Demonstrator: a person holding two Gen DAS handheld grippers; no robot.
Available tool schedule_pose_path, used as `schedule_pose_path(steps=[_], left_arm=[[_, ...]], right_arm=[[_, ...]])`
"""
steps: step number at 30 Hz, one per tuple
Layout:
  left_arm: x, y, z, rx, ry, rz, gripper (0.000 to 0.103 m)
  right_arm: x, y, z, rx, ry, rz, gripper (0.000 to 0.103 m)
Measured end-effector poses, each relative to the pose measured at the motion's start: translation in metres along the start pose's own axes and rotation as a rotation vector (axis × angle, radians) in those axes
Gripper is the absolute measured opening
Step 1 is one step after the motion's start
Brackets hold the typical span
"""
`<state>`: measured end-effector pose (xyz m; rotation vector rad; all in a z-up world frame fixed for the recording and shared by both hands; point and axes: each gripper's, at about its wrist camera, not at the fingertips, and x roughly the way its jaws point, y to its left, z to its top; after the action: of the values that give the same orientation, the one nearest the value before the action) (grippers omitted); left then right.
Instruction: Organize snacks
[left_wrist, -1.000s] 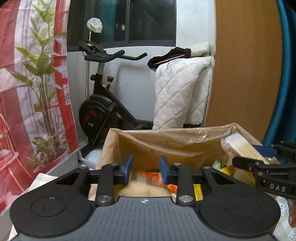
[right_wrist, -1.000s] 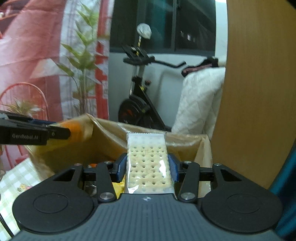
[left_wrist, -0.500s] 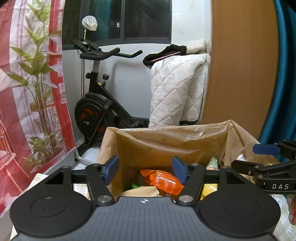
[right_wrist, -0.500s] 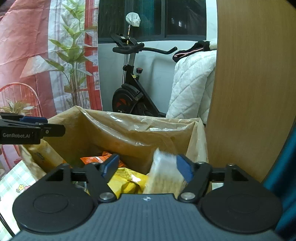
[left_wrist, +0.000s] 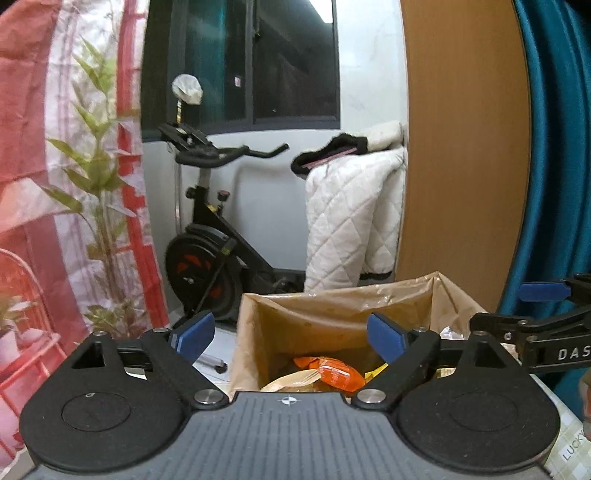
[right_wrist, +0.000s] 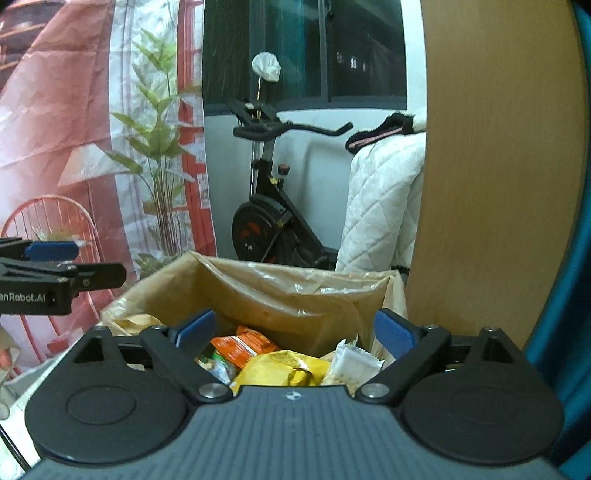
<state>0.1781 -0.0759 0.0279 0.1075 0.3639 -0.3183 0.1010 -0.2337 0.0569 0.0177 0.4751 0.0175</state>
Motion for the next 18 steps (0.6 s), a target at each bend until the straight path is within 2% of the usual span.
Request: schedule_pose_path(steps=[4, 11, 14, 18], left_arm=[[-0.029, -0.002, 0.002, 0.004, -0.033, 0.053, 0.093], [-0.072, -0.005, -0.003, -0.013, -0.074, 0.059, 0.094], [-0.086, -0.005, -0.008, -0.059, -0.071, 0.051, 0.094], [-0.099, -0.009, -0.015, -0.069, -0.062, 0.099, 0.095]], right_arm=[[-0.027, 0.009, 0.004, 0.008, -0.025, -0.002, 0.098], [-0.072, 0.027, 0.0, 0.024, -0.063, -0.021, 0.101], [-0.087, 0.033, -0.005, 0.038, -0.074, -0.021, 0.101], [-0.1, 0.035, -0.012, 0.069, -0.079, -0.026, 0.101]])
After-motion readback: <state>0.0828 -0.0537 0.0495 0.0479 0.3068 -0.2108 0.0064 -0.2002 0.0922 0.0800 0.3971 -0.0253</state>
